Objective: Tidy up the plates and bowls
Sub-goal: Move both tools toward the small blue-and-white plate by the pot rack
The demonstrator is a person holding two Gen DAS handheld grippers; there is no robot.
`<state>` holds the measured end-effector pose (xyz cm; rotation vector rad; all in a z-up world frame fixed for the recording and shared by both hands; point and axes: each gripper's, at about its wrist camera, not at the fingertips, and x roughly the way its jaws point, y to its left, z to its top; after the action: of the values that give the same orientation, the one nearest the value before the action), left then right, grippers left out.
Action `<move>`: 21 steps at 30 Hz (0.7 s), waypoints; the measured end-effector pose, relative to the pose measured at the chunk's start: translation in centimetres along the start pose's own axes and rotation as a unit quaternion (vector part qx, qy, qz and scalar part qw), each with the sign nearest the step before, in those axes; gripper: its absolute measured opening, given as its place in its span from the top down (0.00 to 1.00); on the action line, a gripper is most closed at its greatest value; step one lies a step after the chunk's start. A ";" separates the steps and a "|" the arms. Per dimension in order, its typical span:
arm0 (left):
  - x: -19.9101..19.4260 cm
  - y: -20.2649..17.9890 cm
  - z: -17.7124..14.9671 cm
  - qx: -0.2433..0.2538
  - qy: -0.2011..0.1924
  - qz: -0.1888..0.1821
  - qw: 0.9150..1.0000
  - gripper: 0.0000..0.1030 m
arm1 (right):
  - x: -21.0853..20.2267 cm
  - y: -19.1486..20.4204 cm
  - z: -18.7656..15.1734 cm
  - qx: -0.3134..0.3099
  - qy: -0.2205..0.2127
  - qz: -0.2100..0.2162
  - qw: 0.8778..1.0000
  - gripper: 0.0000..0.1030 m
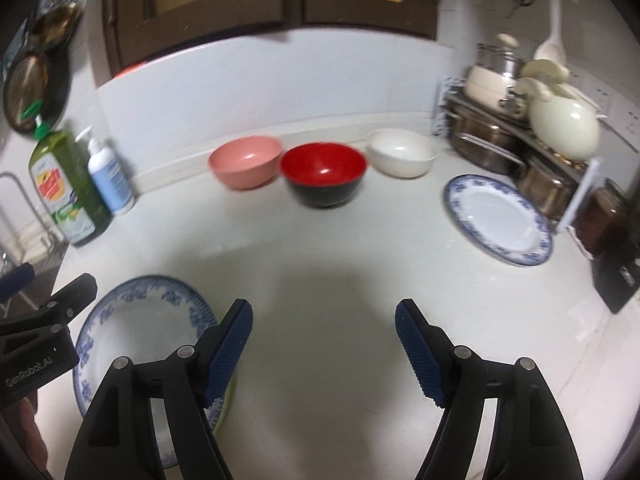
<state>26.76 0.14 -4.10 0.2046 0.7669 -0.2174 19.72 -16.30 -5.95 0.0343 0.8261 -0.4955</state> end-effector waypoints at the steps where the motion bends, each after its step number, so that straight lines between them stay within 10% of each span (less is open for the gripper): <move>1: -0.2 -0.3 0.3 0.005 -0.005 -0.005 1.000 0.00 | -0.3 -0.3 0.0 0.003 -0.003 -0.004 1.000 0.28; 21: -0.5 -12.5 6.5 0.065 -0.031 -0.093 0.993 0.00 | -2.9 -11.5 2.8 0.077 -0.047 -0.092 0.992 0.22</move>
<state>27.37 -13.51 -0.49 0.2493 0.7105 -0.4494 14.99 -25.92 -0.10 0.0764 0.7011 -0.7285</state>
